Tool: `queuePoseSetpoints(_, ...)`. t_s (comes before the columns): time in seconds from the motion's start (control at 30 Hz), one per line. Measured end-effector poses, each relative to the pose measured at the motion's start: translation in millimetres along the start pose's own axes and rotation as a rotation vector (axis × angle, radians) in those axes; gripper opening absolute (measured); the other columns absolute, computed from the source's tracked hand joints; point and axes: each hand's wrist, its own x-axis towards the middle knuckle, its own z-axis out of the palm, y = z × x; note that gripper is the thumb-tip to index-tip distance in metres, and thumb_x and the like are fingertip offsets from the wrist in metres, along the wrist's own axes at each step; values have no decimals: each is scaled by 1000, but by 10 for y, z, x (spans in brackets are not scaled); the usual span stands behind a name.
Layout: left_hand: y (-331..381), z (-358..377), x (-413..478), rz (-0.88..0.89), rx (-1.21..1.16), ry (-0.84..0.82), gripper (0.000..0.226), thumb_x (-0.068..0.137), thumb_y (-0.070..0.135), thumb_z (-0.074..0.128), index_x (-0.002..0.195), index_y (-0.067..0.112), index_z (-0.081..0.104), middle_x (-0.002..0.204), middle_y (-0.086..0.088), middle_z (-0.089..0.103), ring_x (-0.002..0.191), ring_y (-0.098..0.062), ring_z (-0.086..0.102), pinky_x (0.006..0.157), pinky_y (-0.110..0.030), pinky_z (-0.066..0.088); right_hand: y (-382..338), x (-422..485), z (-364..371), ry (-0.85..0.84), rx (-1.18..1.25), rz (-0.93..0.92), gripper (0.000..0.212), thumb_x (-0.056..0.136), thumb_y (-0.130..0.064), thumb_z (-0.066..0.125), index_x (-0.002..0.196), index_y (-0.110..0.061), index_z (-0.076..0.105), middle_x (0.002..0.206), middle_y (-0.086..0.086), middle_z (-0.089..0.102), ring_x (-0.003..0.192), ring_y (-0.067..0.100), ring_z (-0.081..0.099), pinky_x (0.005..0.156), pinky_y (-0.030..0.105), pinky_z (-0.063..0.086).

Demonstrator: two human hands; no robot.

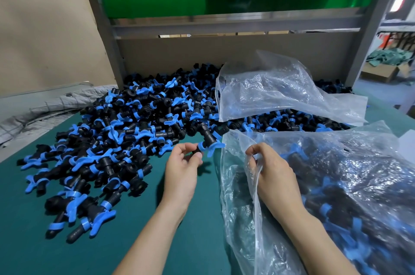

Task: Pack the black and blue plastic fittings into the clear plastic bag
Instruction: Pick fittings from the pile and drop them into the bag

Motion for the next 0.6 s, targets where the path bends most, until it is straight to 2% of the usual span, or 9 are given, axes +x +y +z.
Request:
queuePoseSetpoints(0.1,50,32,-55,160,91,3,25,94,1,59,83,23,55,101,22,69,94,0,65,79,-9,46,-7,3,-3,-8,1,0,14,98,-35,53,94,-46,45,79,-22,57,74,6,55,57,28,38)
queuePoseSetpoints(0.17,66,56,-93,248,166,1,32,93,-2,58,78,26,54,103,28,67,96,3,63,77,-6,44,-9,3,-3,-6,-5,0,14,98,-34,53,94,-45,45,78,-21,57,73,7,55,57,31,37)
queuePoseSetpoints(0.27,71,71,-144,408,313,-10,37,87,-12,53,78,24,55,104,23,66,99,2,61,80,-8,43,-11,-2,-8,-5,-13,2,11,98,-34,53,95,-43,46,79,-19,57,73,10,56,58,34,38)
queuePoseSetpoints(0.37,69,81,-174,518,397,-50,37,85,-17,52,78,20,54,104,17,65,103,7,58,83,-2,37,-19,1,-4,4,-37,-15,6,99,-33,53,98,-38,49,87,-15,62,76,15,57,59,36,43)
queuePoseSetpoints(0.43,63,82,-185,554,430,-76,38,85,-18,52,78,19,54,104,14,64,104,8,57,84,-2,36,-28,4,1,12,-56,-23,4,99,-32,52,102,-34,51,93,-13,63,79,19,58,60,37,45)
queuePoseSetpoints(0.6,36,72,-190,601,459,-92,44,81,-22,49,77,21,54,103,10,61,107,8,56,86,-2,36,-38,-9,-6,5,-55,-34,5,98,-31,52,99,-35,48,90,-11,61,77,20,56,60,39,45)
